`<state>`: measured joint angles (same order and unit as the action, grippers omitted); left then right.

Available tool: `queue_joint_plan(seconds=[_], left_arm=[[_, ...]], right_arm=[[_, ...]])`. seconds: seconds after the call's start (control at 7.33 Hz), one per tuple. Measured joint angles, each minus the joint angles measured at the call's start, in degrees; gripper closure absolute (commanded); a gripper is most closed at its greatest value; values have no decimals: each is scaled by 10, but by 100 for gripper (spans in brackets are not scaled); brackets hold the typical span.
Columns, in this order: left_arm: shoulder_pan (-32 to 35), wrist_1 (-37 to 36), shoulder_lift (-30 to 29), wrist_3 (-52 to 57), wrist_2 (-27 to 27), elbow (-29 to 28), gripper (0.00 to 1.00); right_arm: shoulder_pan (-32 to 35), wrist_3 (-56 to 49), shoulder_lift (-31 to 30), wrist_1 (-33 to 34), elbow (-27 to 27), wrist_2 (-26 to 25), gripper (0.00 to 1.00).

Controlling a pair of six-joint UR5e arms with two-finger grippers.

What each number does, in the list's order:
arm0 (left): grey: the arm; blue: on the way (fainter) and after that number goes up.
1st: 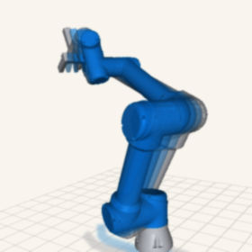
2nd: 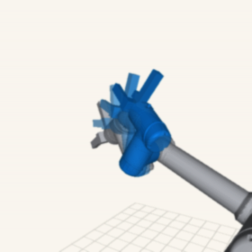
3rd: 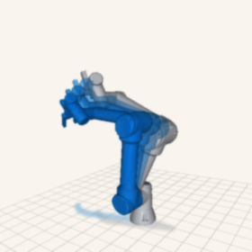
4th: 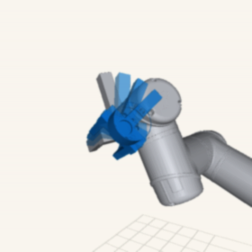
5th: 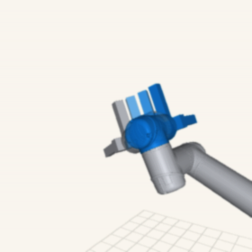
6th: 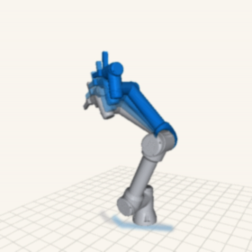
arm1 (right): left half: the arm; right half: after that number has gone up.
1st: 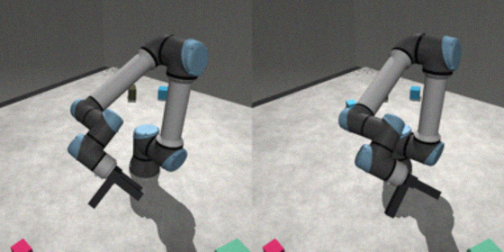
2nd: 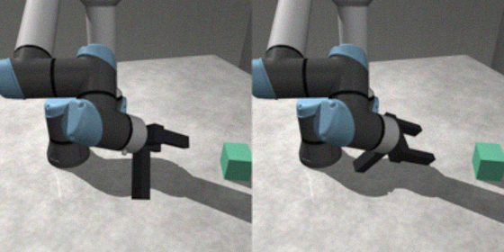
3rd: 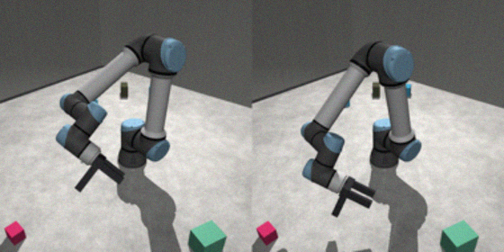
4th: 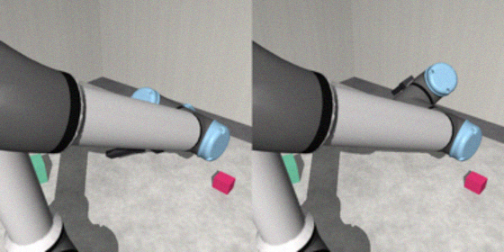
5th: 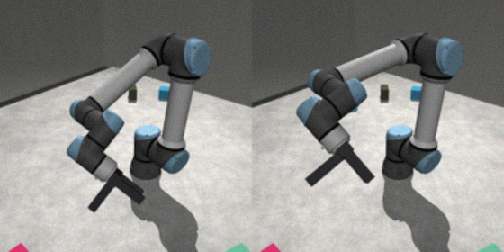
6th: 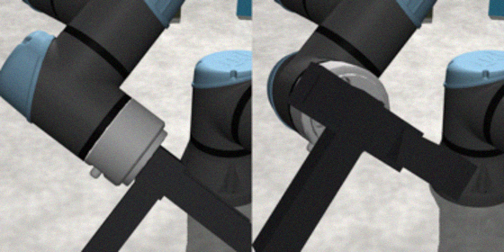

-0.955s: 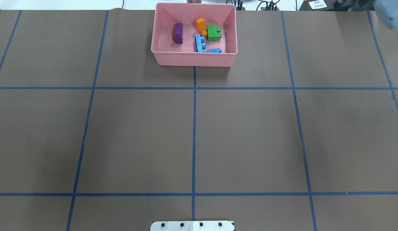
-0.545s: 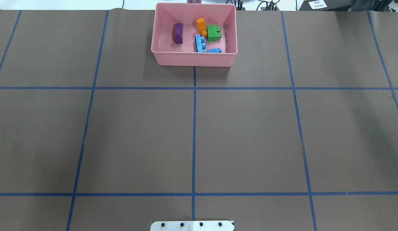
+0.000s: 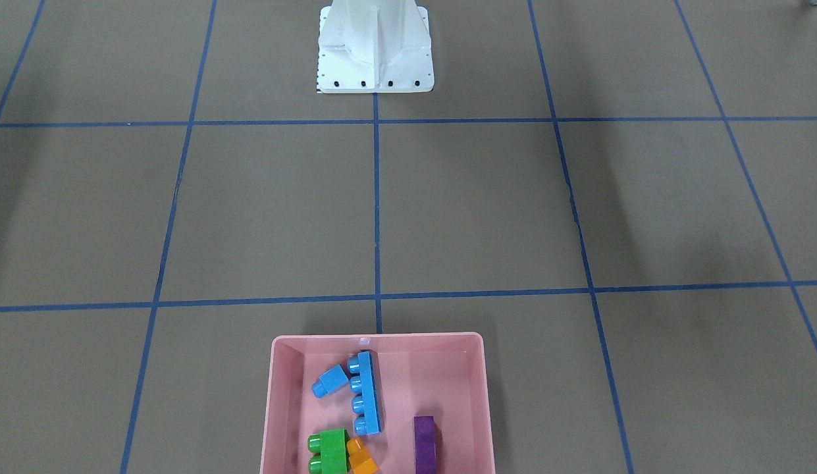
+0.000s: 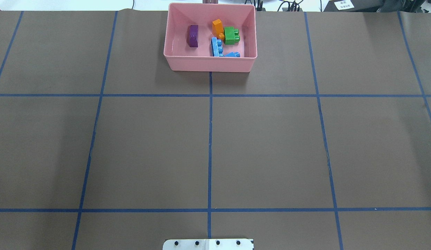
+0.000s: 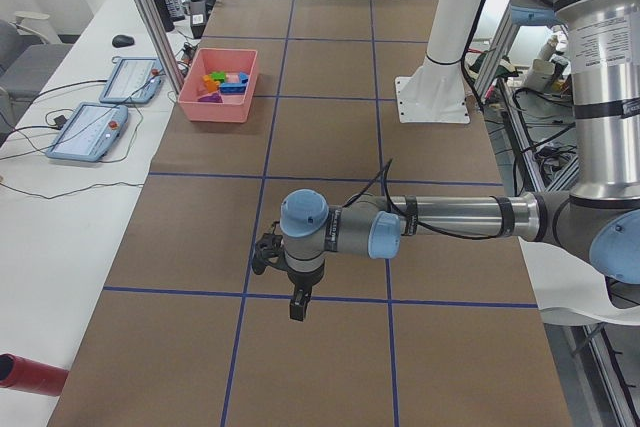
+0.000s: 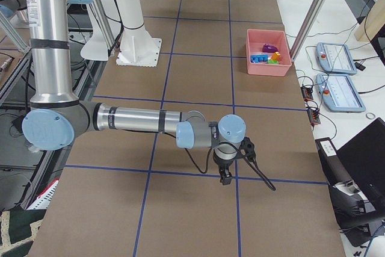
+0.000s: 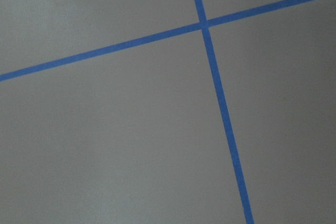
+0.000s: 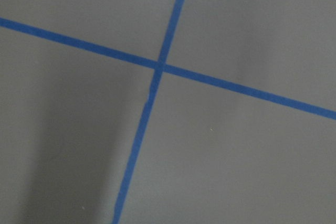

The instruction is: Put all blocks into box

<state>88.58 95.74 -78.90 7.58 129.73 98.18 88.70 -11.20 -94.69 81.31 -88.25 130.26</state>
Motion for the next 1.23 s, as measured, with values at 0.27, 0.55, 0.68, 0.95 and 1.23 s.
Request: queue_joint_plan(seconds=[0.27,0.55,0.68,0.95,1.23], left_arm=[[15,-7,15,1,11,8,0],[16,-33,22,-52,25,48,0],[15,-41,20,-73,35,60,0],[14,-46,2,-86,57,56,0],[14,-46,-17,-87,61,39,0]], right_arm=[[21,31,-70,-10,-67,46,0],[26,69,-99,-10,-109,72,0],[27,77,-100,-10,-115,86,0],[29,83,-90,10,-127,102,0],[35,83,-63,105,-165,101,0]])
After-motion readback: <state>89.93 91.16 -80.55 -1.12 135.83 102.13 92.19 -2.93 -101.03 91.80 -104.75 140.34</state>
